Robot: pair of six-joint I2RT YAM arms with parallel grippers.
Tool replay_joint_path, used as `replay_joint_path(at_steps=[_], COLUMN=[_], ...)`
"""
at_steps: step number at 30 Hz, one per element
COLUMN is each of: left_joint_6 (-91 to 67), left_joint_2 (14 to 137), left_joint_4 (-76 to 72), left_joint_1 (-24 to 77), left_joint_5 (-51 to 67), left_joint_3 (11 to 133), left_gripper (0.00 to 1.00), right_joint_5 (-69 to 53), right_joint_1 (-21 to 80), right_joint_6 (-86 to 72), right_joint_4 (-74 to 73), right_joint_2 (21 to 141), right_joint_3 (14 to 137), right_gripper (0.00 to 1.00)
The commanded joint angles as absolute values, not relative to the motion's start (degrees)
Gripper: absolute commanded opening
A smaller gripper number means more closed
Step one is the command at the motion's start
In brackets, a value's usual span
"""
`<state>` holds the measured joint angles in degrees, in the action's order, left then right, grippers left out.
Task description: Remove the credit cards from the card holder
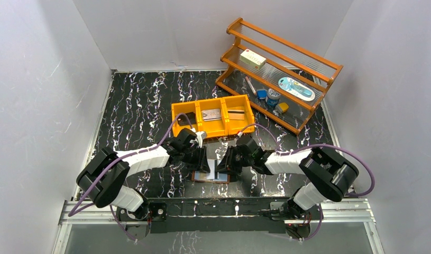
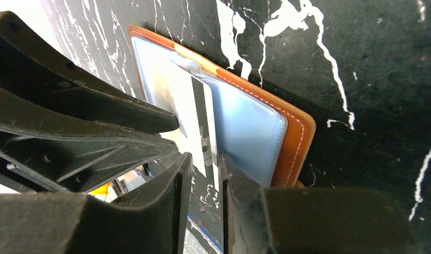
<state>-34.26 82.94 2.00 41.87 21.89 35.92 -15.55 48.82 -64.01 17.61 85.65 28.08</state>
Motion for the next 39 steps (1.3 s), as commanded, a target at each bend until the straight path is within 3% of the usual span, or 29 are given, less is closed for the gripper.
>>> replay_joint_path(at_steps=[1, 6, 19, 23, 29, 39], left_joint_6=[-32.69, -32.77, -32.46, -32.46, -32.56, -33.14], left_joint_2=[82.93, 83.05, 82.54, 82.29, 80.95, 78.88], left_joint_4=[6.19, 6.24, 6.73, 6.86, 7.45, 7.82], left_joint_1=[42.36, 42.45, 42.44, 42.49, 42.45, 42.45], left_joint_5=[19.93, 19.82, 19.52, 19.51, 18.40, 17.85], left_joint_3=[34.27, 34.09, 34.38, 34.46, 34.85, 35.40], left_gripper=[0.24, 0.23, 0.22, 0.22, 0.22, 0.25], right_joint_5=[-15.83, -16.75, -15.20, -15.66, -15.66, -12.88], right_joint_1=[48.63, 48.60, 48.59, 48.60, 48.60, 48.60], right_joint_6=[-67.25, -69.23, -69.72, -69.27, -67.71, -63.72], right_joint_4=[25.59, 31.53, 34.44, 34.09, 33.37, 26.11], right_joint_2=[86.42, 89.07, 89.38, 89.59, 88.09, 81.08], right_joint_3=[26.42, 25.81, 24.75, 24.61, 24.23, 24.25], right_gripper=[0.35, 0.36, 0.24, 0.05, 0.00, 0.00])
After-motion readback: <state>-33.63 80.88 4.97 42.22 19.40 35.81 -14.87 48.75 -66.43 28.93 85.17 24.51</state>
